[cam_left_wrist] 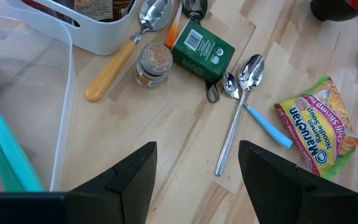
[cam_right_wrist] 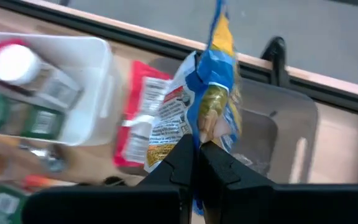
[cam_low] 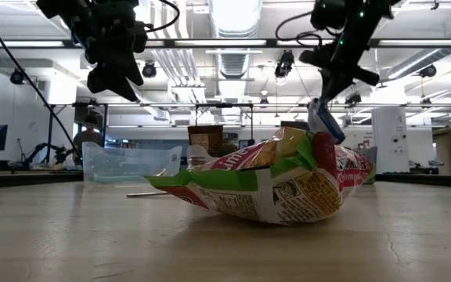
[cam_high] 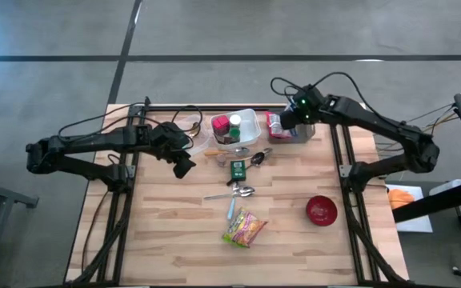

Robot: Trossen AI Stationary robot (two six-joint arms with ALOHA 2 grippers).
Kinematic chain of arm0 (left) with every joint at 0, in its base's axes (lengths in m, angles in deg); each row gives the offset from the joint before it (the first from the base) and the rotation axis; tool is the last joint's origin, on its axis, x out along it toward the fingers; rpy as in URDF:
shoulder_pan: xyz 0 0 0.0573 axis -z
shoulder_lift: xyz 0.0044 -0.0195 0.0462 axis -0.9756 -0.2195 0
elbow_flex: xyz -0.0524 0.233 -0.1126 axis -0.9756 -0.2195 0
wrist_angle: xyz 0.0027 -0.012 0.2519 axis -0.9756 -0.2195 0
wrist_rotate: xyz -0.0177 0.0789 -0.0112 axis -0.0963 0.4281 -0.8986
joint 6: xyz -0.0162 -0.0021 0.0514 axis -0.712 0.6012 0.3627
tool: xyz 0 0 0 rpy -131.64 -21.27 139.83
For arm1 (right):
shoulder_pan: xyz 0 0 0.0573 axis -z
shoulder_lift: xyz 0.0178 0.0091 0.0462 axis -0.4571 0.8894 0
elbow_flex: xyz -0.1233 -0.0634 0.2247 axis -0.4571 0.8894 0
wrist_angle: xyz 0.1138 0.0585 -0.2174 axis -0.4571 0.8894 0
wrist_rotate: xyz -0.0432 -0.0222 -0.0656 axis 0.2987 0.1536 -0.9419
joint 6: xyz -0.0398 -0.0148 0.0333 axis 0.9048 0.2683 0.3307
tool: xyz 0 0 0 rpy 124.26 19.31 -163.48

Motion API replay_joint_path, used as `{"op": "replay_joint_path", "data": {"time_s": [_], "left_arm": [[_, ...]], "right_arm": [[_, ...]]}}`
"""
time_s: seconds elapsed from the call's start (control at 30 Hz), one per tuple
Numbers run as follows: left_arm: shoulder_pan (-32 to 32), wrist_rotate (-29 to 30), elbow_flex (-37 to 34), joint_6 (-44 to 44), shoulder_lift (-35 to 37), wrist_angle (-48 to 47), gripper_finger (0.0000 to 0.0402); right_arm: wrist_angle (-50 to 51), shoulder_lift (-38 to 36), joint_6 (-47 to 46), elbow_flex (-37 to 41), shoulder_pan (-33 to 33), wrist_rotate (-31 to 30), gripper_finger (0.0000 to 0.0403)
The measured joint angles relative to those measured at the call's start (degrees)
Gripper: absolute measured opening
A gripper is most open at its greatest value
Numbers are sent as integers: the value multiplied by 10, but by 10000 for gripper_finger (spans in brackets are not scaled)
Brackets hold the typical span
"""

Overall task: Pick & Place Food Item
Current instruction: Put the blue noodle pack into the black bin

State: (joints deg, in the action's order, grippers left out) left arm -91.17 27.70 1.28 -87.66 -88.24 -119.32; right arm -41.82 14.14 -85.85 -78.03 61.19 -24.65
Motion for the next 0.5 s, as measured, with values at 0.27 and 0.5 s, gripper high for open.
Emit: {"op": "replay_joint_path", "data": {"time_s": [0.27, 0.5], "left_arm": [[0, 0, 0, 0, 0, 0, 228], [0, 0, 0, 0, 0, 0, 228]], "right_arm": [[-33, 0, 19, 49, 39, 15, 8], [-118, 2, -15, 115, 39, 20, 8]]}}
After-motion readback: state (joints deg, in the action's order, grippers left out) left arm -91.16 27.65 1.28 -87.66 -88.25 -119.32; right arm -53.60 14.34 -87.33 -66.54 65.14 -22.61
